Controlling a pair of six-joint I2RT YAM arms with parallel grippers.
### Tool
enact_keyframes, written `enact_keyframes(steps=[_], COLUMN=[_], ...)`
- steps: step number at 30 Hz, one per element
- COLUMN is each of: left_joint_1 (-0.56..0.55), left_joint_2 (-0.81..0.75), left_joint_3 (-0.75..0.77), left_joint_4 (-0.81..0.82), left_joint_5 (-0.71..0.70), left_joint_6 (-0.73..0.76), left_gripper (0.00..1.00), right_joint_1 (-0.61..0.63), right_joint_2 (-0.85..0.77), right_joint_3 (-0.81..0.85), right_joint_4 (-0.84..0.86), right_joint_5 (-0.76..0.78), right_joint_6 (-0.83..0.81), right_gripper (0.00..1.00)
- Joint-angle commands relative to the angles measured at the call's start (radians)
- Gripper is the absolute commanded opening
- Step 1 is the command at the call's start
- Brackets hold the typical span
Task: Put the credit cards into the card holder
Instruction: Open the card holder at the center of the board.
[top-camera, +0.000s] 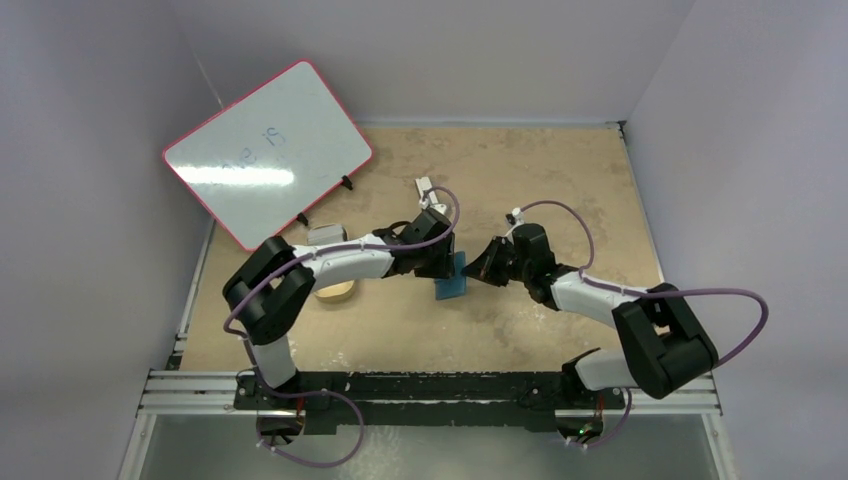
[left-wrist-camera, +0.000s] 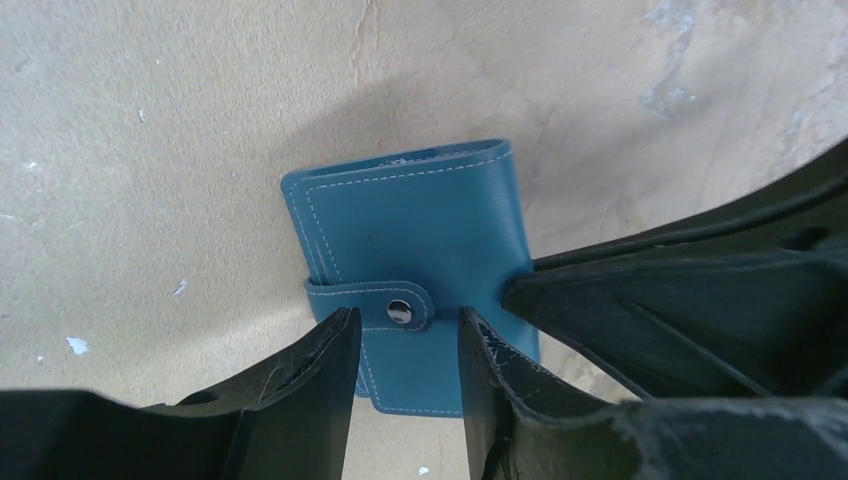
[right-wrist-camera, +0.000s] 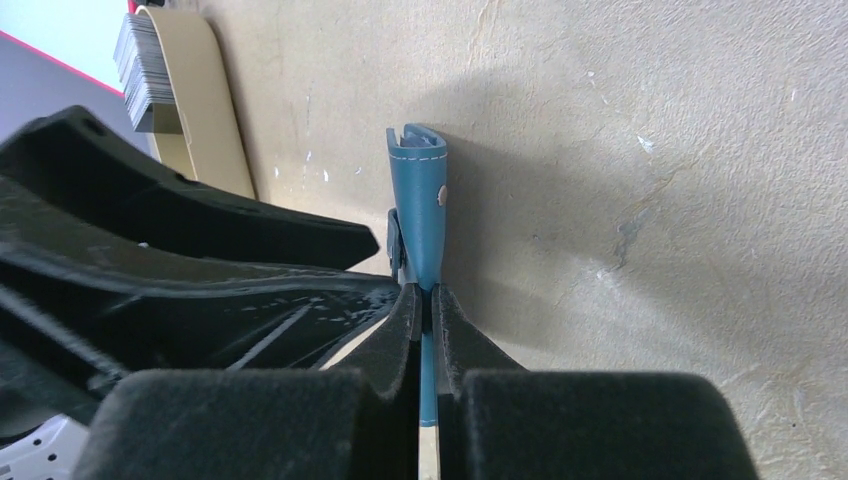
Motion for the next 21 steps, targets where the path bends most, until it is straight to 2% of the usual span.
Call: enact_keyframes(steps=[1, 7, 11, 21], left_joint_1=[-0.012, -0.017, -0.017, -0.018], left_joint_2=[0.036, 0.087, 0.1, 0.109], left_joint_3=[0.029, 0.034, 0.037, 0.067], left_joint_4=[0.04, -0.012, -0.036, -0.077], left_joint_5=[0.028, -0.074, -0.179, -0.262], left_joint_6=[0.03, 0.043, 0.064, 0.079], left_gripper=[0.41, 0.41, 0.36, 0.0], right_joint_1=[0.002, 0.002, 0.002, 0.002], right_joint_2=[-0.01, -0.008, -0.007, 0.015], right_joint_3=[0.038, 0.049, 0.042, 0.02], right_joint_4=[0.031, 0.029, 0.038, 0.055], right_joint_5=[-0.006, -0.009, -0.014, -0.033], right_joint_6=[-0.008, -0.014, -0.02, -0.04], right_gripper=[0.0, 0.0, 0.0, 0.0])
